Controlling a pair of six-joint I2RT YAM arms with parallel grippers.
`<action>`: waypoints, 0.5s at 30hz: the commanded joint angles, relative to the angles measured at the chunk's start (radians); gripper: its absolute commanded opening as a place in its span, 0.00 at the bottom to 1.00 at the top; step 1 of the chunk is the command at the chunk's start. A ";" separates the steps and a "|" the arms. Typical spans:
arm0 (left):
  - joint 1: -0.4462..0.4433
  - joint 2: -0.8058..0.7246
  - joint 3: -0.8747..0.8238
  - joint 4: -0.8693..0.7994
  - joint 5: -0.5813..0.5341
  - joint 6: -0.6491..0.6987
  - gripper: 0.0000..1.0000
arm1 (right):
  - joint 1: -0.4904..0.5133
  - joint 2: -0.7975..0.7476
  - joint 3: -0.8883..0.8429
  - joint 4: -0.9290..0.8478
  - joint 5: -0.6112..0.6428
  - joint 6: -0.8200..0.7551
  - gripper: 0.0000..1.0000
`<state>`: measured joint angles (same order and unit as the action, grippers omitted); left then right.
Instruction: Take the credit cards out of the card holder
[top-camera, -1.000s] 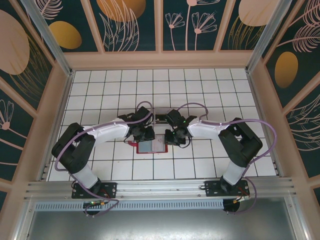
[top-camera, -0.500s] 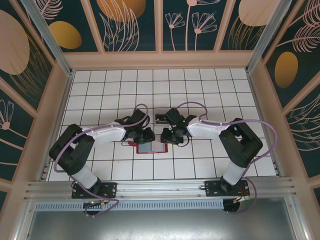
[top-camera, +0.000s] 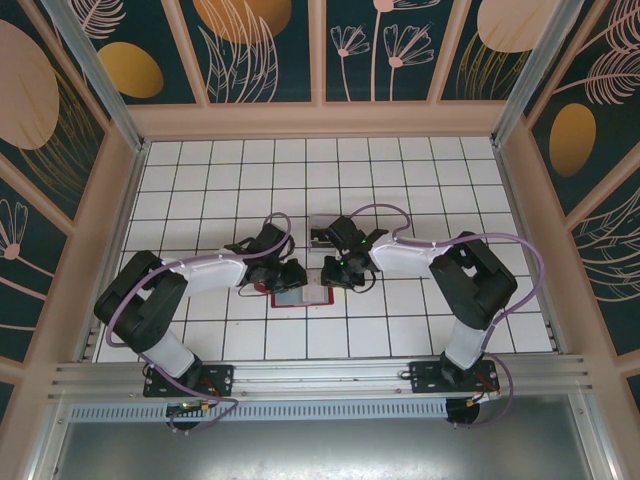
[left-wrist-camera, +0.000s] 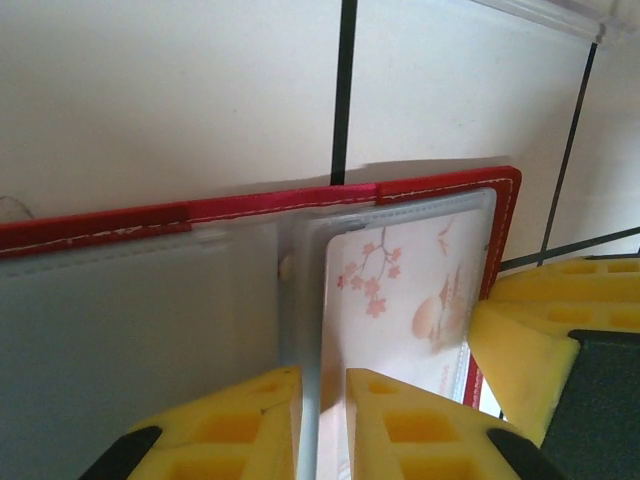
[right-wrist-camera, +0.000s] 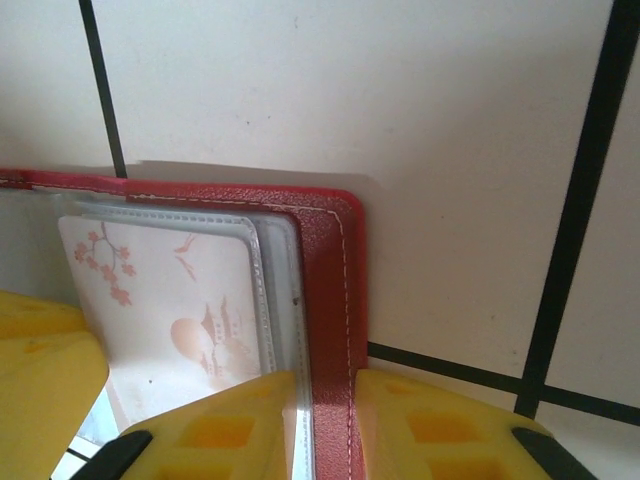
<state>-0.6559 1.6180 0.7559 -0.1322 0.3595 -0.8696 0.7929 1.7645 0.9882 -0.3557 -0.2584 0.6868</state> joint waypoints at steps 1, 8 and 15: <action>0.009 -0.020 -0.019 0.027 0.010 -0.012 0.20 | 0.006 0.042 -0.006 -0.024 0.022 -0.004 0.24; 0.011 -0.018 -0.054 0.089 0.036 -0.028 0.20 | 0.006 0.041 -0.006 -0.030 0.022 -0.005 0.23; 0.016 -0.028 -0.102 0.208 0.096 -0.064 0.20 | 0.006 0.037 -0.002 -0.037 0.022 -0.005 0.23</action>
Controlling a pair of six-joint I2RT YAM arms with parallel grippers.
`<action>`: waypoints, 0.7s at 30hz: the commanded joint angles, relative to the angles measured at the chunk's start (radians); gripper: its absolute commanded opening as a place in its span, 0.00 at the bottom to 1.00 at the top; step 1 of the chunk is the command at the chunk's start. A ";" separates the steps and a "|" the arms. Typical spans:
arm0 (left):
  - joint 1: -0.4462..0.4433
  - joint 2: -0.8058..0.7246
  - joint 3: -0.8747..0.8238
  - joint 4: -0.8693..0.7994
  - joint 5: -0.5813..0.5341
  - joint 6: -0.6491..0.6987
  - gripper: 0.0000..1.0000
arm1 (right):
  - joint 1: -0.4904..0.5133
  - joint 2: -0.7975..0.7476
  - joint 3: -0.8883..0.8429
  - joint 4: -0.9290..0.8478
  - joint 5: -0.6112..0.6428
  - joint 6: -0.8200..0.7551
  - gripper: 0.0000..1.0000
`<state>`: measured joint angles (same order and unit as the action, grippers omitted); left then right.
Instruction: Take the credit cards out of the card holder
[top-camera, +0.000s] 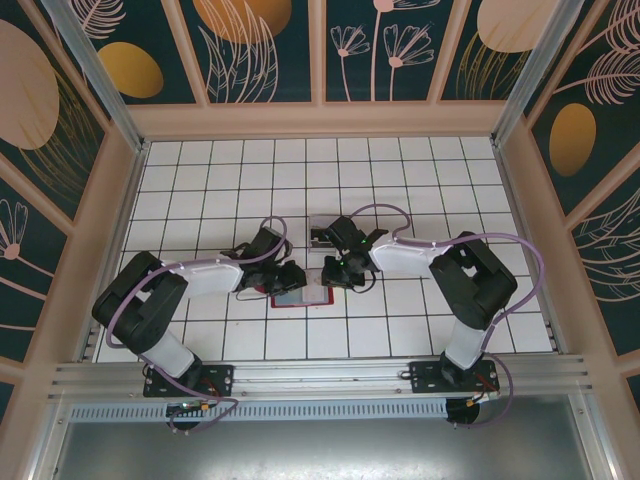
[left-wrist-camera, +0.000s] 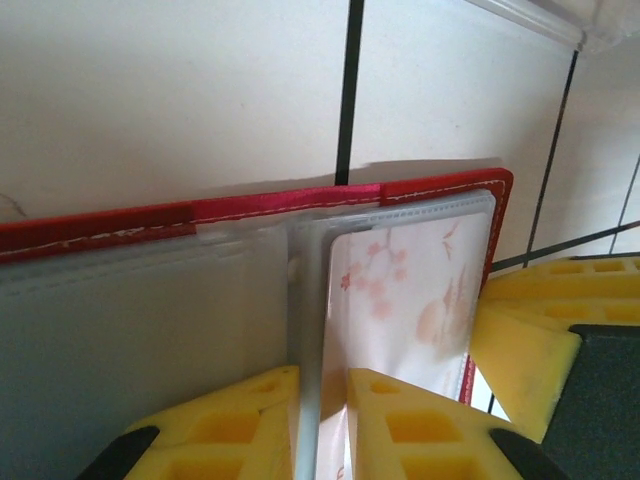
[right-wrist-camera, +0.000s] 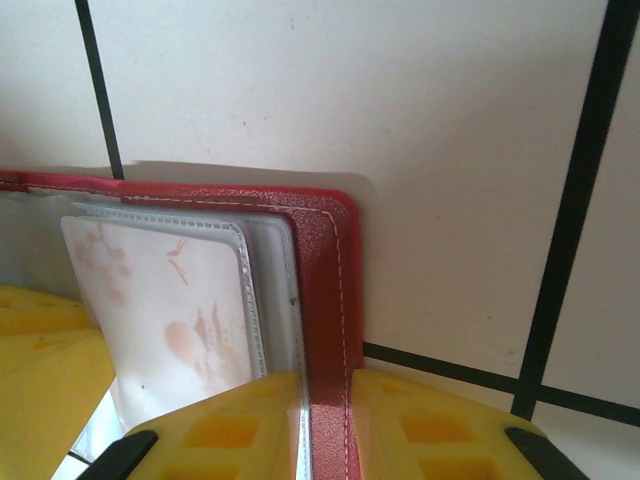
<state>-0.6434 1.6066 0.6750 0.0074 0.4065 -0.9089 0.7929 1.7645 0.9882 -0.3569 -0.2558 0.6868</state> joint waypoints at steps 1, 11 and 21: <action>0.004 -0.017 -0.028 0.085 0.057 -0.030 0.20 | 0.007 0.038 -0.002 -0.036 0.020 -0.006 0.23; 0.012 -0.041 -0.045 0.143 0.090 -0.051 0.13 | 0.008 0.038 -0.002 -0.039 0.016 -0.006 0.22; 0.014 -0.054 -0.042 0.103 0.066 -0.036 0.05 | 0.008 0.036 0.000 -0.045 0.021 -0.009 0.22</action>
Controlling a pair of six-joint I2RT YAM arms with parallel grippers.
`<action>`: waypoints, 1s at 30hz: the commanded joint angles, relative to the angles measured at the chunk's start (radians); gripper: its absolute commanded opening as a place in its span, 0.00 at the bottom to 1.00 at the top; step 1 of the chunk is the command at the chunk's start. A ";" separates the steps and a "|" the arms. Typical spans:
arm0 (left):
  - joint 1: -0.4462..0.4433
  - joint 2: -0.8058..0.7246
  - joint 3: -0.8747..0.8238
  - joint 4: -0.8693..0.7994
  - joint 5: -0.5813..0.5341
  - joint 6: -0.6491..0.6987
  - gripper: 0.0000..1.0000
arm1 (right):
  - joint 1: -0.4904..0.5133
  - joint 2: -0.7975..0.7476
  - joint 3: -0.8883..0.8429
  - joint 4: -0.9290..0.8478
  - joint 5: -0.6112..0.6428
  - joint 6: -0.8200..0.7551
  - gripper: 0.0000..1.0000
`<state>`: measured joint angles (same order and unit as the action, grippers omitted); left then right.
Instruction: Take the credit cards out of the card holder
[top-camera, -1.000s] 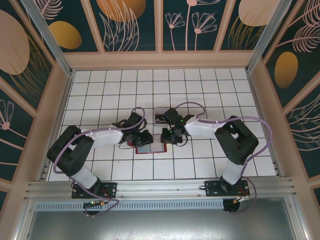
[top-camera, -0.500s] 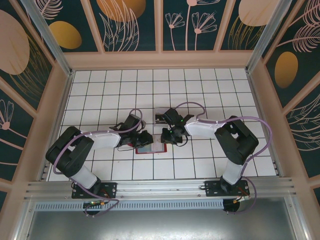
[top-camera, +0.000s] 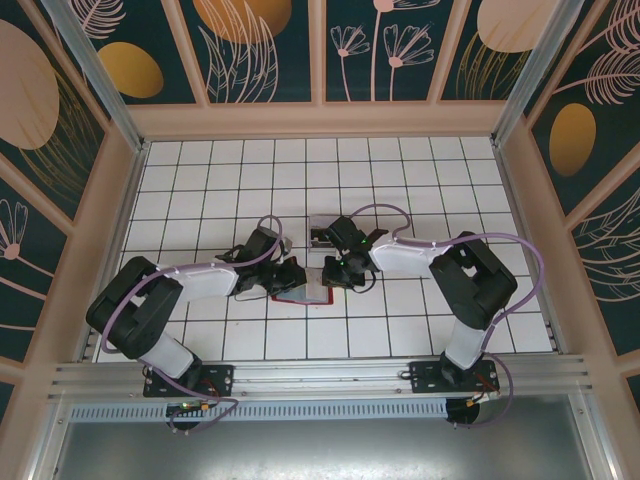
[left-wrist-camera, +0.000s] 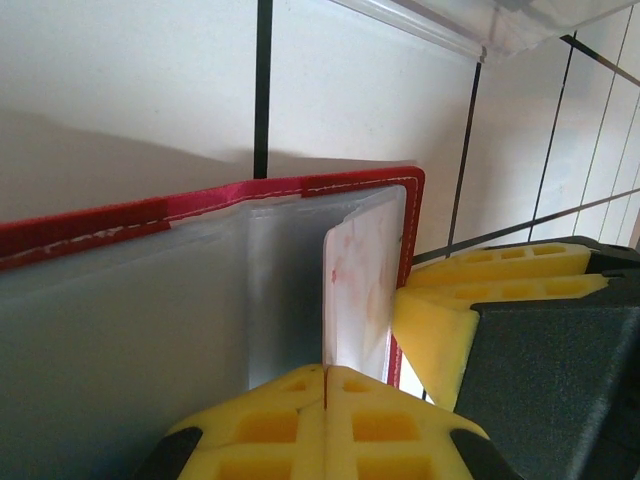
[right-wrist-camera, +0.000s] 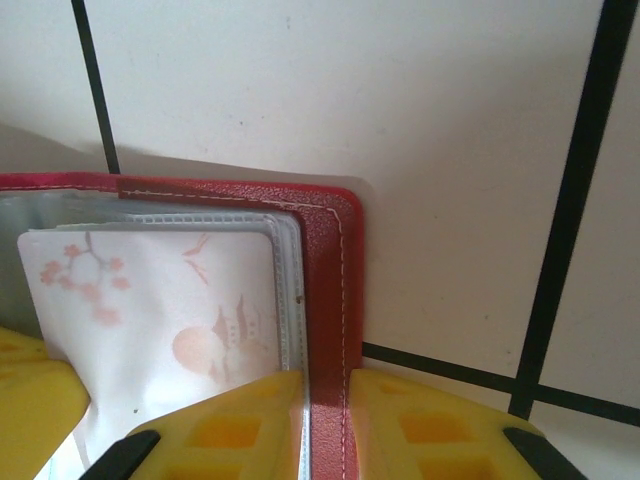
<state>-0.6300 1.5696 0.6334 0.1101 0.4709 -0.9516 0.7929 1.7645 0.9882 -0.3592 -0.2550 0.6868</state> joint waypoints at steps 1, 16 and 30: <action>0.001 -0.019 0.000 -0.016 -0.009 0.012 0.05 | 0.009 0.035 0.000 -0.043 0.020 -0.009 0.22; 0.001 -0.118 -0.026 -0.165 -0.100 0.064 0.03 | 0.008 0.039 -0.003 -0.049 0.033 -0.007 0.21; 0.000 -0.077 -0.030 -0.092 -0.030 0.075 0.03 | 0.010 -0.001 0.021 -0.056 0.036 -0.005 0.23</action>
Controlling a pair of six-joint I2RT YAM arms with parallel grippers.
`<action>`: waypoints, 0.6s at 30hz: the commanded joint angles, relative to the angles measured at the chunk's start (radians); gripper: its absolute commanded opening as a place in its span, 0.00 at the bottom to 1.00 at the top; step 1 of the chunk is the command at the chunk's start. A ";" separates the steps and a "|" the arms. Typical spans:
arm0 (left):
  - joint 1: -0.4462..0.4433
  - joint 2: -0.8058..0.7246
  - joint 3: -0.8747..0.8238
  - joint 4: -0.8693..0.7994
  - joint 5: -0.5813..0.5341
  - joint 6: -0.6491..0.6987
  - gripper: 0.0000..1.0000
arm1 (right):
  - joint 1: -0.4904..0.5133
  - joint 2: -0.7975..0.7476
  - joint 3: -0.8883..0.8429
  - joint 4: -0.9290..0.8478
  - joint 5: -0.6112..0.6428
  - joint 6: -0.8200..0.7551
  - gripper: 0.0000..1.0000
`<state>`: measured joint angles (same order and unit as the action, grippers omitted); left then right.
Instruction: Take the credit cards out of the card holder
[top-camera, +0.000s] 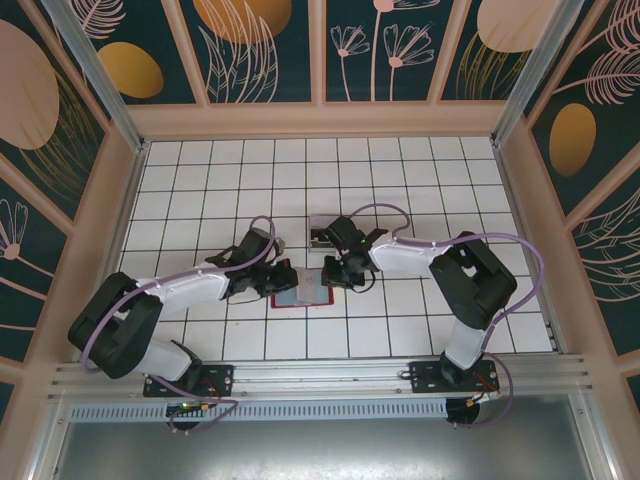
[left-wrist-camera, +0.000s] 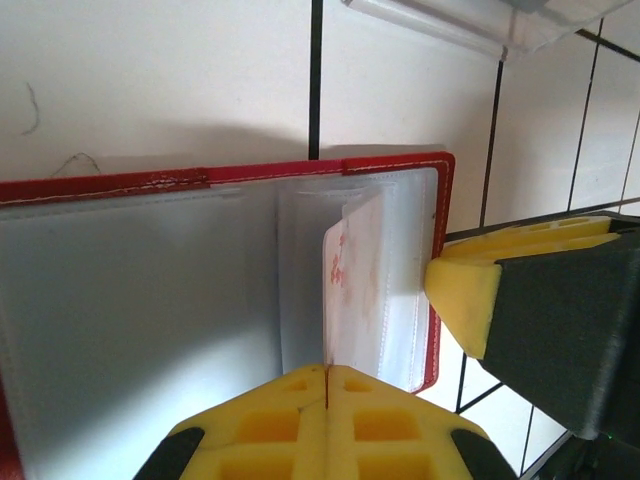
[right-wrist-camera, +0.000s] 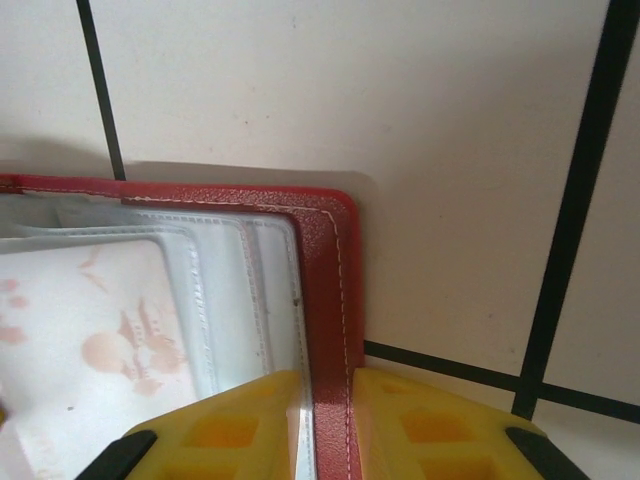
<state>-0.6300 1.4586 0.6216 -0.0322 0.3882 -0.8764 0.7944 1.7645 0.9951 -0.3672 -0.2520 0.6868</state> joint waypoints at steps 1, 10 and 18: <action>0.000 0.041 -0.020 0.076 0.067 -0.009 0.03 | 0.009 -0.011 0.016 -0.053 0.036 -0.002 0.24; 0.001 0.112 -0.029 0.179 0.104 -0.039 0.03 | 0.009 -0.053 0.022 -0.036 0.009 0.009 0.24; 0.001 0.155 -0.049 0.208 0.084 -0.056 0.03 | 0.009 -0.047 0.026 0.002 -0.031 0.017 0.24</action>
<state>-0.6300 1.5890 0.5922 0.1562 0.4717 -0.9192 0.7948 1.7412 0.9997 -0.3809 -0.2638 0.6903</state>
